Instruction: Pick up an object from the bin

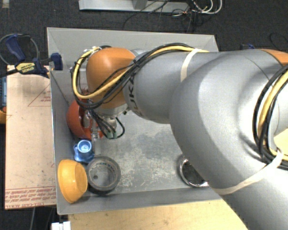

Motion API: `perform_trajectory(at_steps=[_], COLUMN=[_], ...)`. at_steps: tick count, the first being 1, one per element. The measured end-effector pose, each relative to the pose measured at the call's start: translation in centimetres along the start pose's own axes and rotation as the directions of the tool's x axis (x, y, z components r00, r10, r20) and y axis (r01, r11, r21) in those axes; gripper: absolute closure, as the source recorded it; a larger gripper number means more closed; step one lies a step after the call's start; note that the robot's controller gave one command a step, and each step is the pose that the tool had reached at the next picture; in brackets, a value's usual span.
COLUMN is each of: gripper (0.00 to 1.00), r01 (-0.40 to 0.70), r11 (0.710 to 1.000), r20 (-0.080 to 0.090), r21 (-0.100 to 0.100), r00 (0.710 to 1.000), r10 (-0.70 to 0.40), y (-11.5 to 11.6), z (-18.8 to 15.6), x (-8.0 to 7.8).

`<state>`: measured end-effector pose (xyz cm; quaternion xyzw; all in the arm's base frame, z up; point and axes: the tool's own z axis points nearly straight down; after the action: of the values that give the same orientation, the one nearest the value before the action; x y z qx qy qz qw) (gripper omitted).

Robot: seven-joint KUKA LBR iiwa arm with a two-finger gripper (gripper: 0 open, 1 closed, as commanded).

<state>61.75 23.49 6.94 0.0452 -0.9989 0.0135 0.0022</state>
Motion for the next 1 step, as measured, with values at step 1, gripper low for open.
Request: perform_trajectory(at_steps=[1], gripper=[0.0], r01=[-0.01], r11=[1.0], r20=[0.023], r21=[-0.03], r00=[1.0], r10=[0.011], y=[-0.78], z=[-6.73], x=[-0.24])
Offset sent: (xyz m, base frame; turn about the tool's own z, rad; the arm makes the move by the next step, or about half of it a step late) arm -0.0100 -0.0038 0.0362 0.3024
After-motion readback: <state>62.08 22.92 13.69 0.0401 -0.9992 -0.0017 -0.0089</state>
